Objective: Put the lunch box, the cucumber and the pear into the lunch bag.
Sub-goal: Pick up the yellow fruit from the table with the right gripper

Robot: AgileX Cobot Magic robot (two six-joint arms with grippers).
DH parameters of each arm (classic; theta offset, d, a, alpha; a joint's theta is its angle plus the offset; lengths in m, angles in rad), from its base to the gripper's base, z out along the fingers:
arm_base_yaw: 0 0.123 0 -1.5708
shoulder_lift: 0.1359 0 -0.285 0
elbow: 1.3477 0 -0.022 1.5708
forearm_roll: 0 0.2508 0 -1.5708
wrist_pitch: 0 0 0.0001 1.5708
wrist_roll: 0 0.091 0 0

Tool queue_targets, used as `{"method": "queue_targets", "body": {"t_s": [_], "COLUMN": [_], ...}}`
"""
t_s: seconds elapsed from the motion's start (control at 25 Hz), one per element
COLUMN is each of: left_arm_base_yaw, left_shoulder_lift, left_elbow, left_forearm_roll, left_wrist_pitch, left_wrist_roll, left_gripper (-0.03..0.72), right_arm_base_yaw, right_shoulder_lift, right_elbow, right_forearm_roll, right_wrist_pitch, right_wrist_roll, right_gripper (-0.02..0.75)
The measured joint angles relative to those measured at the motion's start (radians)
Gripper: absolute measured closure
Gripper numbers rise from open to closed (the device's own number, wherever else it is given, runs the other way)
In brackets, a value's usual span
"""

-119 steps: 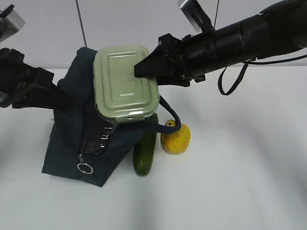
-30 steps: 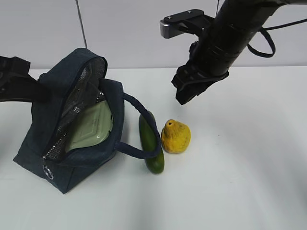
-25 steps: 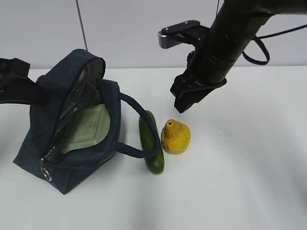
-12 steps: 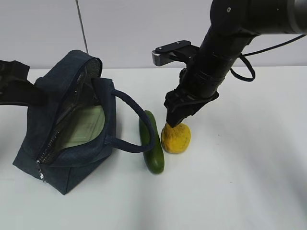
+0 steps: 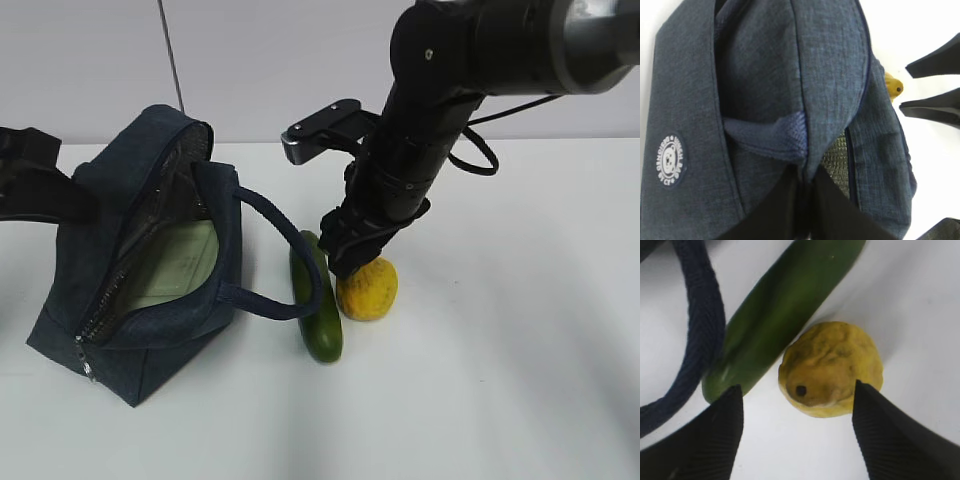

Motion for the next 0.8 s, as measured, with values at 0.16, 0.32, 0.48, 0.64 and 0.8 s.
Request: {"method": "queue_targets", "body": {"t_s": [0.16, 0.32, 0.48, 0.64, 0.8], "left_arm_base_yaw": [0.0, 0.0, 0.0, 0.0, 0.0], "left_shoulder_lift": [0.0, 0.0, 0.0, 0.0, 0.0], "left_elbow": [0.0, 0.0, 0.0, 0.0, 0.0], "left_forearm_roll": [0.0, 0.0, 0.0, 0.0, 0.0], "left_wrist_pitch": [0.003, 0.008, 0.016, 0.02, 0.022], "left_wrist_roll": [0.0, 0.0, 0.0, 0.0, 0.0], "left_gripper": [0.687, 0.687, 0.687, 0.687, 0.687], "right_arm_base_yaw": [0.0, 0.0, 0.0, 0.0, 0.0], "right_shoulder_lift": [0.038, 0.047, 0.048, 0.054, 0.078], "right_elbow": [0.0, -0.002, -0.002, -0.002, -0.005], "right_forearm_roll": [-0.011, -0.011, -0.011, -0.011, -0.02], "right_wrist_pitch": [-0.008, -0.041, -0.068, -0.072, -0.079], "right_wrist_roll": [0.016, 0.025, 0.027, 0.029, 0.029], "right_gripper": [0.207, 0.207, 0.207, 0.207, 0.207]}}
